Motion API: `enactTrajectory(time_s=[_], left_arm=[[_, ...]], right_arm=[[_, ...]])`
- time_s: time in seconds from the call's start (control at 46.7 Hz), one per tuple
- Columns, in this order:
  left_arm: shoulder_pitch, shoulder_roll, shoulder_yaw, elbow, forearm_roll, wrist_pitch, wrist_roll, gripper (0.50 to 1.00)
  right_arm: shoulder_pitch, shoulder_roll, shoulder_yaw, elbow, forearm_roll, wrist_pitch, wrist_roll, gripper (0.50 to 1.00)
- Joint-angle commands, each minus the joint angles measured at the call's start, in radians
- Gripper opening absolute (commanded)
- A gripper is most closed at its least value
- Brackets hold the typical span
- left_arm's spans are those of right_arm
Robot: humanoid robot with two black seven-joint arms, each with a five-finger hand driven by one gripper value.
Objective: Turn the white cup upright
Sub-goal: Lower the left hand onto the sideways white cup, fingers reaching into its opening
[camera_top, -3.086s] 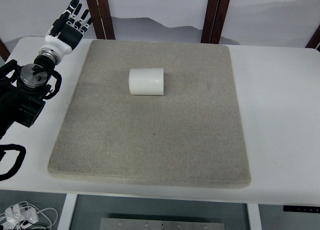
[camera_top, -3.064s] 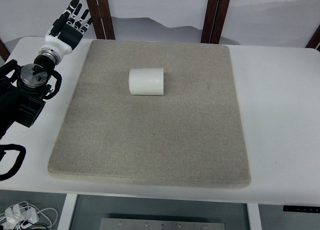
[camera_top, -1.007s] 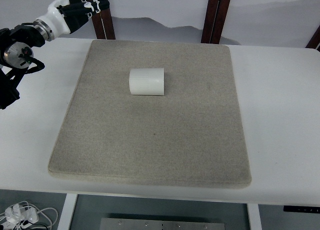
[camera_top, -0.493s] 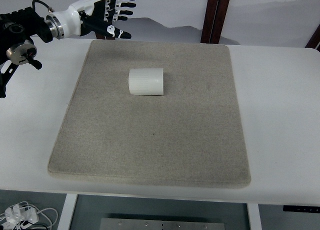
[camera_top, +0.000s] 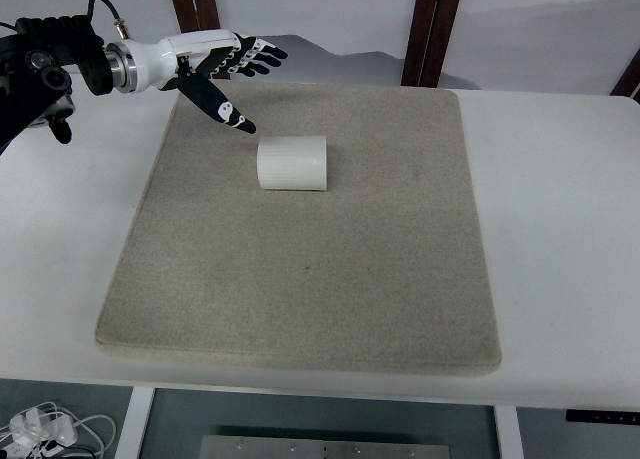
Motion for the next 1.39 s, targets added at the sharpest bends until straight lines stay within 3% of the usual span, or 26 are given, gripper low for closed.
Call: enactTrajectory(time_s=[0.0,0.45,0.771,1.371], left_arm=[[0.004,-0.001,0.021,-0.016,0.044,-0.003,0.0,0.999],[-0.027,-0.013,0.138,-0.04,0.136,0.012,0.006,0.999],[-0.029,-0.096,0.138,-0.028,0.23,0.015,0.009,0.999],[-0.052,-0.237,0.141,0.125,0.294,0.072,0.009,0.999]], right_arm=[[0.0,0.0,-0.001,0.0,0.0,0.0,0.0,0.952],[0.0,0.0,-0.001,0.0,0.0,0.0,0.0,0.952],[0.0,0.0,-0.001,0.0,0.0,0.0,0.0,0.952],[0.0,0.0,-0.001,0.0,0.0,0.0,0.0,0.952]])
